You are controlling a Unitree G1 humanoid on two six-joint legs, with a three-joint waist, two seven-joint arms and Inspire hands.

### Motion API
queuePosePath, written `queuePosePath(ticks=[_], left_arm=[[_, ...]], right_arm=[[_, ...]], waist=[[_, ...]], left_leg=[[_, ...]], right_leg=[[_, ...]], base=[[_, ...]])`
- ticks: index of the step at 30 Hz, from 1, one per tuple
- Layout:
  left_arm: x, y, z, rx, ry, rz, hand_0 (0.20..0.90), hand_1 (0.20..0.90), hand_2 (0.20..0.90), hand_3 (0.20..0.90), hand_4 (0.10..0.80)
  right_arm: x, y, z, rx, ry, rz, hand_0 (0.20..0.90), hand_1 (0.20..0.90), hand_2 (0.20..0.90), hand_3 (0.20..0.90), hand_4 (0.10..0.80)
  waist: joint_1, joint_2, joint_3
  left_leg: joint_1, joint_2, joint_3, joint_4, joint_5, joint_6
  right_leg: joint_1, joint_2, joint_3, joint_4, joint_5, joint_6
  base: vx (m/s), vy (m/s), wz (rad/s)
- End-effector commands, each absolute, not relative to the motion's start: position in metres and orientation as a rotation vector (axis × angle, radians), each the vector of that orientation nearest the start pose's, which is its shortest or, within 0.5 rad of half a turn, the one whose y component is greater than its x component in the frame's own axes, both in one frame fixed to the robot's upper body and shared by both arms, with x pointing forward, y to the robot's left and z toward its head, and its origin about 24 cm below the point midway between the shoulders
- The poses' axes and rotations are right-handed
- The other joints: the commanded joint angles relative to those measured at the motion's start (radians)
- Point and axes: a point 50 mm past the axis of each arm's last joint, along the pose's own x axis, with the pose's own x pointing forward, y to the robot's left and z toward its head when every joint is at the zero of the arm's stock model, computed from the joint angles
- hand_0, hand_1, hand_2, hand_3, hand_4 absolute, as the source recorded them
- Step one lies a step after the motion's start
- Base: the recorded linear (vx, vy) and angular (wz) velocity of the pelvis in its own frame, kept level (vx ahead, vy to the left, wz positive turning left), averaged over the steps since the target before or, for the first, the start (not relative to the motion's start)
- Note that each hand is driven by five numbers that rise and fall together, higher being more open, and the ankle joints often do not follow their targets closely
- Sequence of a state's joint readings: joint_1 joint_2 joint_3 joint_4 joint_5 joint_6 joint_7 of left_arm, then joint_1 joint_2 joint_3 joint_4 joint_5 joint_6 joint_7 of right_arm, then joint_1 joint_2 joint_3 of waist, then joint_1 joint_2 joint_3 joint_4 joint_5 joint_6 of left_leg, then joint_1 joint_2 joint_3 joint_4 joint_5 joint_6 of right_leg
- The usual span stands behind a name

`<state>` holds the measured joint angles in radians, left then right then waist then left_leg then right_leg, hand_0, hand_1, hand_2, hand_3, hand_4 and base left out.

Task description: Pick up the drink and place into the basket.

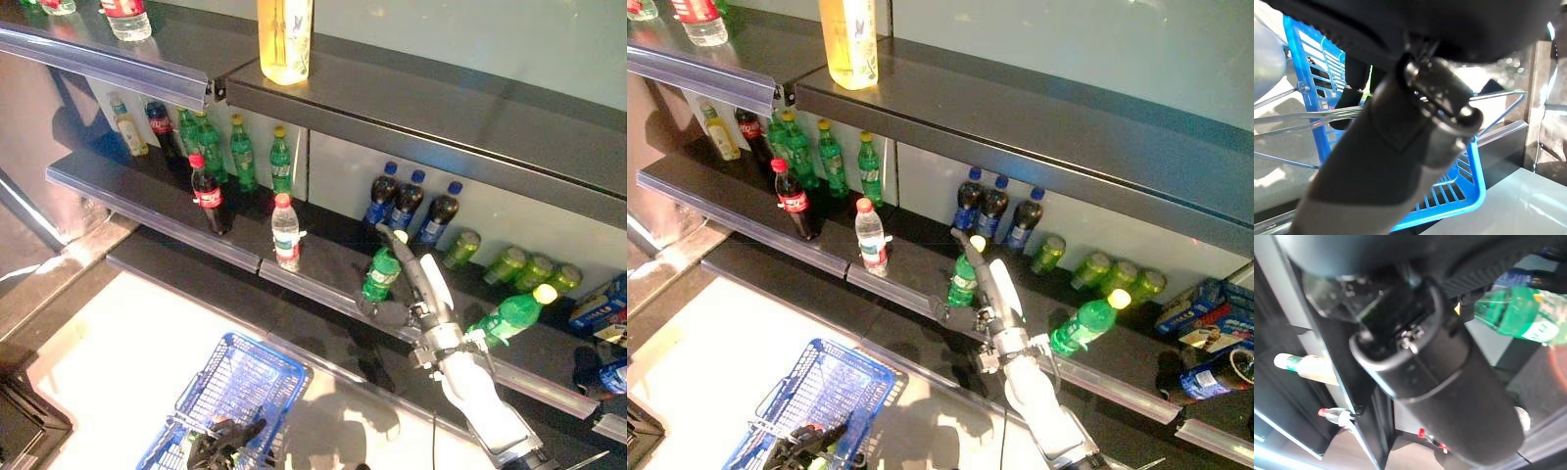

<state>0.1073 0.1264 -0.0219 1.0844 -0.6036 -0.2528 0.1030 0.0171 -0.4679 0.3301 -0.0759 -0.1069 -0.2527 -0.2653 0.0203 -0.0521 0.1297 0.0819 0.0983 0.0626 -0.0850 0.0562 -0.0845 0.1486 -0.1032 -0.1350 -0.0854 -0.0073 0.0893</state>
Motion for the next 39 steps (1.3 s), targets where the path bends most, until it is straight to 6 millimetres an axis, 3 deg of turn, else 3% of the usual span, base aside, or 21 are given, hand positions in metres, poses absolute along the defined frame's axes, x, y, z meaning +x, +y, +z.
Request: queuePosePath(ticks=[1, 5, 15, 27, 33, 39], left_arm=[[0.086, 0.220, -0.151, -0.209, 0.850, 0.520, 0.300, 0.300, 0.300, 0.200, 0.100], [0.086, 0.215, -0.151, -0.218, 0.844, 0.518, 0.300, 0.300, 0.300, 0.200, 0.100], [0.084, 0.211, -0.151, -0.237, 0.840, 0.523, 0.300, 0.300, 0.300, 0.200, 0.100], [0.085, 0.216, -0.148, -0.247, 0.810, 0.549, 0.300, 0.300, 0.300, 0.200, 0.100], [0.091, 0.214, -0.147, -0.244, 0.797, 0.521, 0.300, 0.300, 0.300, 0.200, 0.100], [0.092, 0.210, -0.145, -0.245, 0.780, 0.480, 0.300, 0.300, 0.300, 0.200, 0.100]], right_arm=[[0.231, -0.151, 0.139, -0.342, -0.707, 0.044, 0.900, 0.900, 0.900, 0.900, 0.800], [0.230, -0.158, 0.135, -0.313, -0.704, -0.094, 0.900, 0.900, 0.900, 0.900, 0.800], [0.226, -0.161, 0.121, -0.325, -0.631, -0.132, 0.900, 0.900, 0.900, 0.900, 0.800], [0.228, -0.173, 0.068, -0.235, -0.322, -0.195, 0.900, 0.900, 0.900, 0.900, 0.800], [0.234, -0.179, 0.069, -0.257, -0.361, -0.306, 0.900, 0.900, 0.900, 0.900, 0.800], [0.245, -0.186, 0.081, -0.249, -0.432, -0.403, 0.900, 0.900, 0.900, 0.900, 0.800]], waist=[[0.022, 0.017, -0.042], [0.015, 0.024, -0.041], [0.003, 0.038, -0.021], [0.004, 0.051, 0.003], [0.014, 0.075, 0.049], [0.030, 0.089, 0.100]], left_leg=[[-0.018, 0.046, -0.019, -0.002, -0.021, -0.006], [-0.019, 0.049, -0.015, -0.002, -0.022, -0.006], [-0.020, 0.048, -0.013, -0.002, -0.015, -0.003], [-0.022, 0.023, -0.026, 0.070, -0.038, 0.013], [-0.063, -0.004, -0.067, 0.130, -0.043, 0.028], [-0.101, -0.036, -0.096, 0.169, -0.049, 0.033]], right_leg=[[-0.056, -0.062, -0.005, 0.031, 0.050, 0.035], [-0.058, -0.064, -0.007, 0.033, 0.047, 0.037], [-0.081, -0.067, 0.003, 0.051, 0.045, 0.034], [-0.092, -0.088, -0.010, 0.140, 0.012, 0.019], [-0.143, -0.087, -0.021, 0.268, -0.038, -0.005], [-0.176, -0.092, -0.025, 0.296, -0.041, -0.015]], base=[[0.007, -0.003, -0.04], [0.007, 0.000, -0.02], [0.003, 0.001, -0.01], [0.041, 0.008, -0.02], [0.039, 0.048, 0.08], [-0.007, 0.027, 0.07]])
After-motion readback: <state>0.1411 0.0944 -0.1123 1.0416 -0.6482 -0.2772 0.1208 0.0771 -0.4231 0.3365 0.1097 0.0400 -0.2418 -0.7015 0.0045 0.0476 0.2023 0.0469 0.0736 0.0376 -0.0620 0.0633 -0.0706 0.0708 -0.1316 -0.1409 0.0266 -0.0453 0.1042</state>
